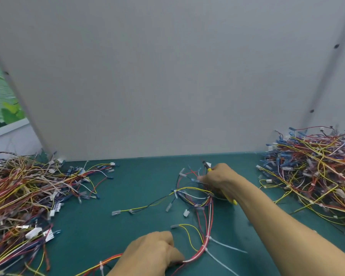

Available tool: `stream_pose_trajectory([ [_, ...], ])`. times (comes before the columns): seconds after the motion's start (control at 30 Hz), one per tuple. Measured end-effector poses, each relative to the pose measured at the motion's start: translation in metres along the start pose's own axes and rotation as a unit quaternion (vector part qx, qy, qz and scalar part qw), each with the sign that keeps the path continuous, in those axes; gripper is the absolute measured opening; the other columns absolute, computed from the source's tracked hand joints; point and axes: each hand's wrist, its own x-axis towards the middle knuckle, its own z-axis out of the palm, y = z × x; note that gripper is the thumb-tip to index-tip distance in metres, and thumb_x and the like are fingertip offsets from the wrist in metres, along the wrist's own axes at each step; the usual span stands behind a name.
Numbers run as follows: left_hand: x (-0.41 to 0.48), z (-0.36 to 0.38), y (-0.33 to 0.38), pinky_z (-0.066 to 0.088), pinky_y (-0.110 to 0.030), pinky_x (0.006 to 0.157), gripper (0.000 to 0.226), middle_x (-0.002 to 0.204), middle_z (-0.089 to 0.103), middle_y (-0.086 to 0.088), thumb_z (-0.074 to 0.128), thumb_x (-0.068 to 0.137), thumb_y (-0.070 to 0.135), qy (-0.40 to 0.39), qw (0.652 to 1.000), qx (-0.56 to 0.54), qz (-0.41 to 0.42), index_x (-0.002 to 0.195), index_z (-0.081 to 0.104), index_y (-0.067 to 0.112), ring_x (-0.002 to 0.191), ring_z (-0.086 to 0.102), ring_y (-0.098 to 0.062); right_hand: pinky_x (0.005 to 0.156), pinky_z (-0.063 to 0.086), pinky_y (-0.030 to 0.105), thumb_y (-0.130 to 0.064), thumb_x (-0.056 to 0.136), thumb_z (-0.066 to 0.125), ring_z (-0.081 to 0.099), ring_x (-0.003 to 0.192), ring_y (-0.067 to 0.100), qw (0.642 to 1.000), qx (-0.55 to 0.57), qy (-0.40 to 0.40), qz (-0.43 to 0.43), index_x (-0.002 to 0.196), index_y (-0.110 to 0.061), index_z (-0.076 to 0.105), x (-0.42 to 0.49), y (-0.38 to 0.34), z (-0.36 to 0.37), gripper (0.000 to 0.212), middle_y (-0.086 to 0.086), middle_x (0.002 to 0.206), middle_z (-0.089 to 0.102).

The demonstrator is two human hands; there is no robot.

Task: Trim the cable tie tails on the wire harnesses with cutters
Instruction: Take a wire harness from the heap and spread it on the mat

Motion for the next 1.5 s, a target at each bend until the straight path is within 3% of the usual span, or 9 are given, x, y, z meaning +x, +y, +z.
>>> stream_pose_trajectory([
  [0.1,-0.002,0.002,-0.005,0.037,-0.022,0.084,0.034,0.105,0.041,0.013,0.044,0.093,0.029,0.023,1.0,-0.015,0.008,0.121,0.048,0.049,0.109,0.044,-0.006,0.045,0.034,0.021,-0.018,0.074,0.077,0.046,0.045,0.015,1.0,-0.01,0.0,0.005,0.071,-0.008,0.062,-0.002,0.008,0.003,0.019,0.003,0.055,0.054],
  [0.4,-0.005,-0.014,-0.045,0.048,-0.028,0.078,0.015,0.09,0.06,0.015,0.053,0.094,0.039,0.274,0.957,-0.027,-0.088,0.101,0.065,0.036,0.089,0.059,-0.007,0.041,0.042,0.021,-0.001,0.086,0.063,0.049,0.036,0.012,0.905,0.41,0.09,0.074,0.075,-0.005,0.061,-0.025,0.039,-0.058,0.012,0.003,0.044,0.057],
  [0.57,-0.003,-0.009,-0.05,0.044,-0.02,0.082,0.01,0.086,0.067,0.017,0.061,0.092,0.03,0.218,0.963,-0.137,-0.073,0.091,0.068,0.037,0.086,0.059,0.0,0.038,0.049,0.022,-0.005,0.089,0.06,0.057,0.037,0.014,0.871,0.474,0.044,0.122,0.076,-0.005,0.061,-0.043,0.06,-0.075,0.013,0.006,0.05,0.06],
  [0.8,-0.009,-0.035,-0.063,0.041,-0.008,0.066,0.022,0.078,0.066,0.029,0.07,0.086,0.019,0.177,0.97,-0.156,-0.064,0.085,0.071,0.041,0.072,0.058,0.008,0.049,0.057,0.03,0.003,0.086,0.062,0.065,0.049,0.017,0.891,0.445,0.018,0.086,0.08,-0.006,0.061,-0.055,0.06,-0.084,0.01,0.009,0.058,0.066],
  [0.93,-0.002,-0.073,-0.069,0.04,-0.005,0.071,0.01,0.079,0.07,0.012,0.071,0.083,0.011,0.376,0.926,-0.041,-0.004,0.09,0.076,0.017,0.073,0.059,-0.002,0.049,0.057,0.028,0.003,0.087,0.062,0.065,0.048,0.014,0.849,0.525,0.039,0.04,0.078,-0.009,0.059,-0.056,0.054,-0.081,0.015,0.006,0.056,0.065],
  [1.03,0.003,-0.082,-0.069,0.048,-0.03,0.076,0.021,0.084,0.069,-0.001,0.056,0.088,0.018,0.492,0.864,0.082,0.069,0.088,0.075,0.008,0.076,0.06,-0.02,0.047,0.056,0.027,0.004,0.087,0.06,0.064,0.046,0.014,0.847,0.527,0.05,0.049,0.076,-0.012,0.056,-0.057,0.059,-0.073,0.02,0.004,0.054,0.064],
  [1.23,-0.002,-0.002,-0.068,0.035,-0.027,0.063,0.027,0.076,0.067,0.008,0.048,0.078,0.01,0.362,0.912,0.17,0.095,0.076,0.073,0.019,0.067,0.061,-0.021,0.061,0.051,0.038,0.009,0.087,0.058,0.062,0.06,0.025,0.896,0.413,0.057,0.151,0.078,-0.005,0.056,-0.062,0.087,-0.059,0.017,0.014,0.072,0.062],
  [1.37,-0.017,0.032,-0.071,0.048,-0.023,0.068,0.046,0.084,0.064,0.013,0.033,0.098,0.038,0.303,0.948,0.051,0.079,0.087,0.073,0.021,0.076,0.06,-0.01,0.059,0.051,0.036,0.002,0.09,0.058,0.062,0.064,0.026,0.917,0.363,0.023,0.162,0.08,-0.003,0.059,-0.065,0.091,-0.066,0.011,0.014,0.073,0.064],
  [1.5,-0.027,0.029,-0.068,0.043,-0.012,0.081,0.046,0.094,0.065,0.01,0.034,0.097,0.036,0.299,0.951,-0.002,0.077,0.099,0.074,0.014,0.089,0.051,0.002,0.062,0.045,0.031,-0.008,0.091,0.062,0.061,0.065,0.023,0.942,0.289,-0.057,0.164,0.085,-0.006,0.062,-0.073,0.094,-0.079,0.007,0.012,0.084,0.068],
])
